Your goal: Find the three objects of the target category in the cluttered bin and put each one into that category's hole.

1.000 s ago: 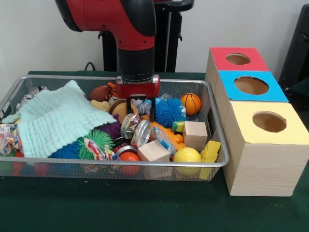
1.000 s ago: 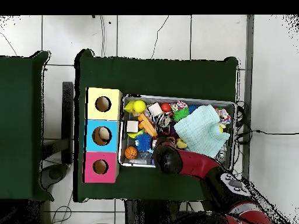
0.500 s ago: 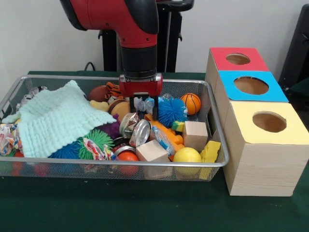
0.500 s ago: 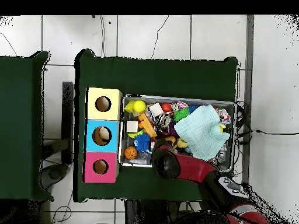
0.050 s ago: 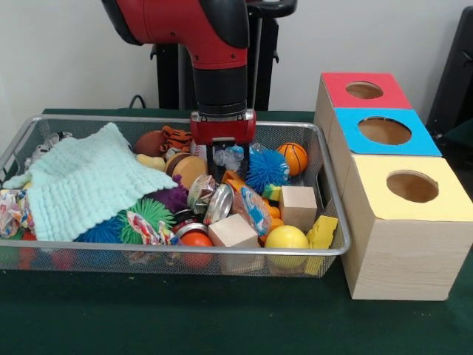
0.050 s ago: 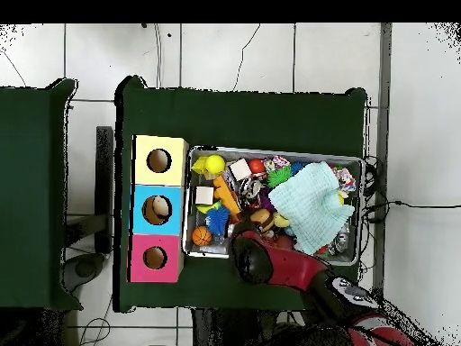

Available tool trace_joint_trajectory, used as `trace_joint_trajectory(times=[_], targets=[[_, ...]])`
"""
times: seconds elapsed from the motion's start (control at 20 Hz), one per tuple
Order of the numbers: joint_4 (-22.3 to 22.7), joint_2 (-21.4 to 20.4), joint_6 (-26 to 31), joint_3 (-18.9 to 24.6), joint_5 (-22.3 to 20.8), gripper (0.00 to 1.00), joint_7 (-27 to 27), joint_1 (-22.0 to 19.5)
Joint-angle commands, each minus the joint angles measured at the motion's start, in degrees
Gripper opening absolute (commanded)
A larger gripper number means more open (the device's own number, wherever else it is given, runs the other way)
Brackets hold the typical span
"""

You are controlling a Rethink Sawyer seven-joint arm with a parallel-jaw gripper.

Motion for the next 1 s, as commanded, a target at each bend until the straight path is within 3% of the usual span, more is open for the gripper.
trace_joint_trajectory(times=[0.05, 0.4, 1.0], targets=[[10.42, 10.47, 2.81, 3.13, 1.14, 1.00, 14.29, 0.45], [11.88, 12.07, -0.61, 4.17, 2.04, 1.00, 15.00, -0.04], [9.72, 15.57, -6.71, 3.03, -0.57, 1.00, 12.51, -0.85]])
